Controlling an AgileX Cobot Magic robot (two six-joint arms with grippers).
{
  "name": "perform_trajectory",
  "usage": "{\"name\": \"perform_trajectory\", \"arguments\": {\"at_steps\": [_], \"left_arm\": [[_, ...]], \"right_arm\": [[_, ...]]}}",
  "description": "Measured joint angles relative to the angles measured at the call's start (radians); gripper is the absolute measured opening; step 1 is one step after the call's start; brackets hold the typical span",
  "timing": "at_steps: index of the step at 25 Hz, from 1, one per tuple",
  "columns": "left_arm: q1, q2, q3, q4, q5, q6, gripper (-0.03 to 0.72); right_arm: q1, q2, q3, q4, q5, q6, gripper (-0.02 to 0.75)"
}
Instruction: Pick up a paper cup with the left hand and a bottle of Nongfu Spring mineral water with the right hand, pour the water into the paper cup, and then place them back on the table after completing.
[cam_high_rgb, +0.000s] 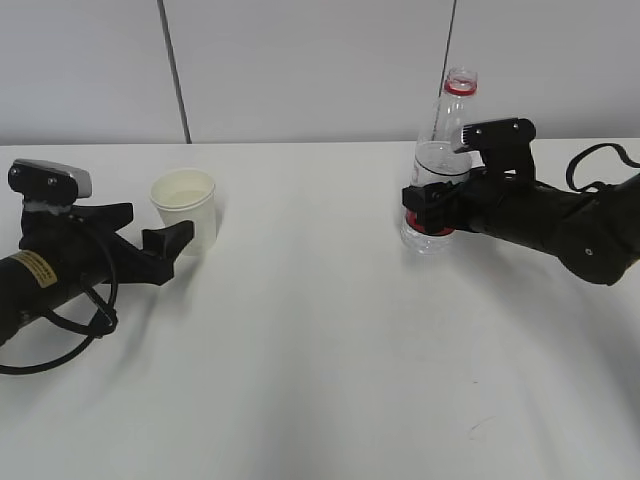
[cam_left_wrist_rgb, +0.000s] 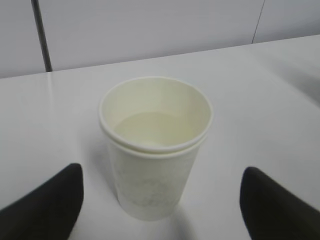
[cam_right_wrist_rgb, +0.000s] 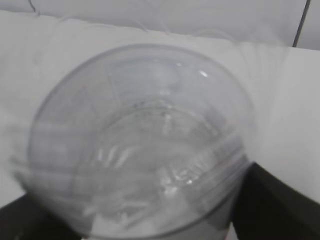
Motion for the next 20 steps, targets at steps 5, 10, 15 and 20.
{"name": "perform_trajectory", "arguments": {"at_steps": [5, 10, 15, 20], "left_arm": [[0.0, 0.0, 0.0, 0.0, 0.0, 0.0, 0.581], [0.0, 0.0, 0.0, 0.003, 0.0, 0.0, 0.581], [0.0, 0.0, 0.0, 0.006, 0.0, 0.0, 0.581], [0.0, 0.0, 0.0, 0.008, 0.0, 0.0, 0.581]], "right_arm": [[0.0, -0.002, 0.0, 0.0, 0.001, 0.0, 0.564], [0.0, 0.0, 0.0, 0.0, 0.002, 0.0, 0.576], [0.0, -0.002, 0.0, -0.027, 0.024, 0.007, 0.639], [0.0, -0.008, 0.0, -0.063, 0.052, 0.036, 0.647]]}}
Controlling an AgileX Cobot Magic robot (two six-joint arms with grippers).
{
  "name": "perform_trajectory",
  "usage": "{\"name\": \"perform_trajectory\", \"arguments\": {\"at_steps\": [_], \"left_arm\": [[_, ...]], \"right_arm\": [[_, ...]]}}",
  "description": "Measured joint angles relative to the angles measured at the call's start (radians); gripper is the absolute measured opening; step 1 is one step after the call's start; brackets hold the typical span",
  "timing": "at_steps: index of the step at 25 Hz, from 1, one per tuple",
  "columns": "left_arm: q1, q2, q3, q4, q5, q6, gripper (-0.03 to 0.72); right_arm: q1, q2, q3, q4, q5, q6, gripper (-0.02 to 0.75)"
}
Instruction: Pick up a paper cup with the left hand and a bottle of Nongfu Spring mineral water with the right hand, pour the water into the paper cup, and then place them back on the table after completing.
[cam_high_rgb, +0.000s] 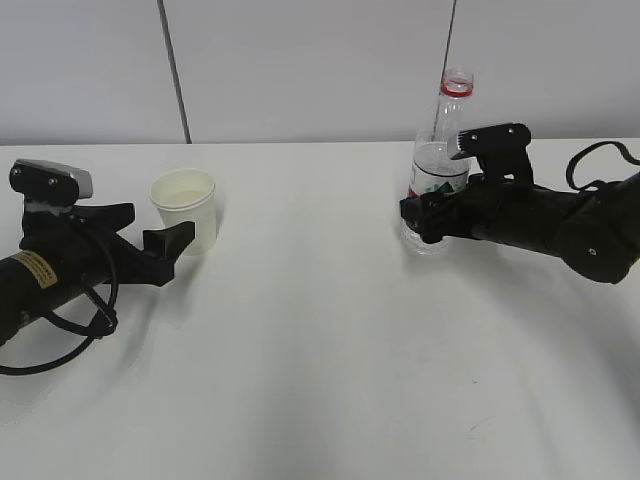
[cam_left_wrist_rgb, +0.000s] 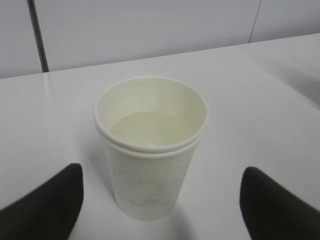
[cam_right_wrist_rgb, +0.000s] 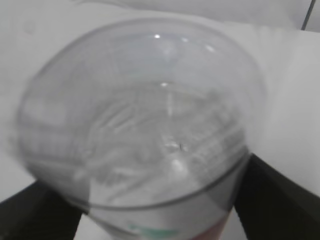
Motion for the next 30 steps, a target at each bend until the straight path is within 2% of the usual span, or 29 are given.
{"name": "perform_trajectory", "arguments": {"at_steps": [10, 16, 19, 26, 30], "left_arm": [[0.0, 0.0, 0.0, 0.0, 0.0, 0.0, 0.581], [0.0, 0.0, 0.0, 0.0, 0.0, 0.0, 0.58], [0.0, 0.0, 0.0, 0.0, 0.0, 0.0, 0.577], [0.0, 0.0, 0.0, 0.0, 0.0, 0.0, 0.575], [0.0, 0.0, 0.0, 0.0, 0.0, 0.0, 0.574]], "right_arm": [[0.0, -0.068, 0.0, -0.023, 0.202, 0.043, 0.64], [0.008, -0.081, 0.0, -0.065, 0.274, 0.098, 0.541], [0.008, -0.089, 0.0, -0.128, 0.297, 0.172, 0.513], [0.013, -0.135, 0.0, -0.292, 0.41, 0.373, 0.503], [0.013, -0.156, 0.0, -0.338, 0.458, 0.432, 0.503]]}}
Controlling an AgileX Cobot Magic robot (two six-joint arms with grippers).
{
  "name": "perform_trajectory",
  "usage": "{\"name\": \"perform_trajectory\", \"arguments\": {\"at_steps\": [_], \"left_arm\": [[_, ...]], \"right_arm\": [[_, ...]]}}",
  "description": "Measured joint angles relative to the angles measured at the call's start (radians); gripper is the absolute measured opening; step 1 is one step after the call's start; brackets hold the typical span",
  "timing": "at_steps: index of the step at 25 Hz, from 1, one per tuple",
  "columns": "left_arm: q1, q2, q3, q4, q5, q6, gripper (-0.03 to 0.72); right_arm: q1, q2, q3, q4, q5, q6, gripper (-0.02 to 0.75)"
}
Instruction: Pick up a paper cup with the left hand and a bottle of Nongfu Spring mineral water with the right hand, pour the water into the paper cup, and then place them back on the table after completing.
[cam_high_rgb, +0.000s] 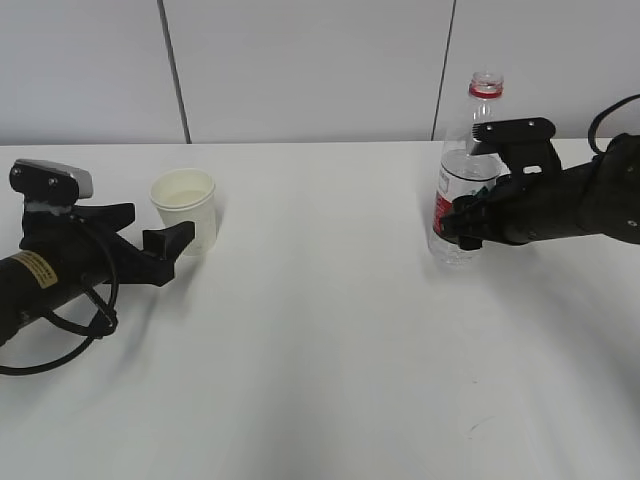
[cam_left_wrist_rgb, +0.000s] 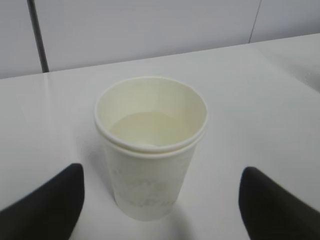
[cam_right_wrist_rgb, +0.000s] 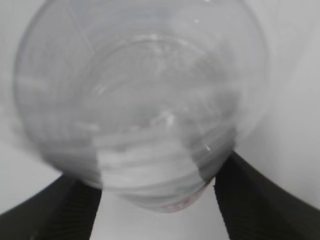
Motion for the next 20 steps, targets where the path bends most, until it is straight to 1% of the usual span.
{"name": "perform_trajectory", "arguments": {"at_steps": [7, 9, 14, 20], "left_arm": [[0.0, 0.0, 0.0, 0.0, 0.0, 0.0, 0.572], [0.0, 0.0, 0.0, 0.0, 0.0, 0.0, 0.572], [0.0, 0.0, 0.0, 0.0, 0.0, 0.0, 0.572], [0.0, 0.0, 0.0, 0.0, 0.0, 0.0, 0.572]], "right_arm": [[0.0, -0.004, 0.0, -0.033, 0.009, 0.02, 0.503], [0.0, 0.008, 0.0, -0.036, -0.027, 0.02, 0.503], [0.0, 0.048, 0.0, -0.043, -0.181, 0.02, 0.503], [0.0, 0.068, 0.0, -0.043, -0.228, 0.008, 0.503]]}}
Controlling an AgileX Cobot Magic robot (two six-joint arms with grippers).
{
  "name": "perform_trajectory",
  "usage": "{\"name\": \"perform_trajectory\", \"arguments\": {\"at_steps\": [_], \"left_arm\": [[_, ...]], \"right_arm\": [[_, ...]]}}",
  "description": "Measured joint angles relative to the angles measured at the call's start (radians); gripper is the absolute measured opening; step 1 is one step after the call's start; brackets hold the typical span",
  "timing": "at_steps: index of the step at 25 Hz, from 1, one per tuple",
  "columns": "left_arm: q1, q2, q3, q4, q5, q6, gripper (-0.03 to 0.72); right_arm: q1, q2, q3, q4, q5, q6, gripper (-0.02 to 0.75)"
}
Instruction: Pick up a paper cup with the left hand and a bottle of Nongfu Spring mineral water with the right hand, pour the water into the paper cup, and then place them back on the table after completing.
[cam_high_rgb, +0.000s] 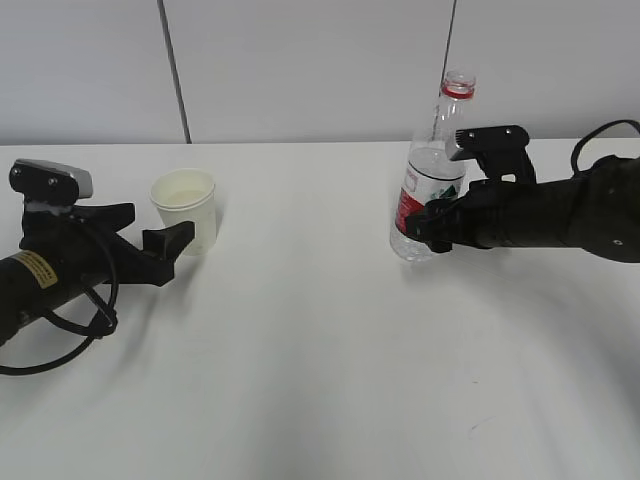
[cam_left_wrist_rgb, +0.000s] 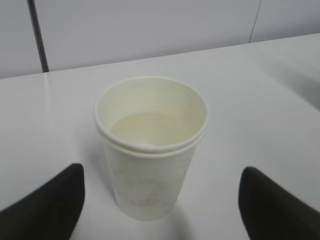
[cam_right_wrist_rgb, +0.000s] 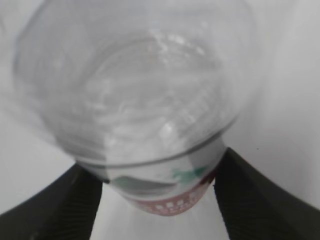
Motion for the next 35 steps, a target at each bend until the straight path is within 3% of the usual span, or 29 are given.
{"name": "perform_trajectory", "arguments": {"at_steps": [10, 15, 19, 29, 35], "left_arm": [[0.0, 0.0, 0.0, 0.002, 0.0, 0.0, 0.572], [0.0, 0.0, 0.0, 0.002, 0.0, 0.0, 0.572], [0.0, 0.0, 0.0, 0.002, 0.0, 0.0, 0.572], [0.0, 0.0, 0.0, 0.003, 0.0, 0.0, 0.572], [0.0, 0.0, 0.0, 0.005, 0.001, 0.0, 0.572]], "right_arm": [[0.0, 0.011, -0.003, 0.0, -0.025, -0.027, 0.507], [0.0, 0.014, -0.003, -0.039, -0.023, -0.03, 0.608], [0.0, 0.014, -0.003, -0.081, -0.021, -0.016, 0.633], [0.0, -0.029, -0.003, -0.338, 0.078, 0.241, 0.614], [0.0, -0.029, -0.003, -0.652, 0.111, 0.575, 0.552]]}}
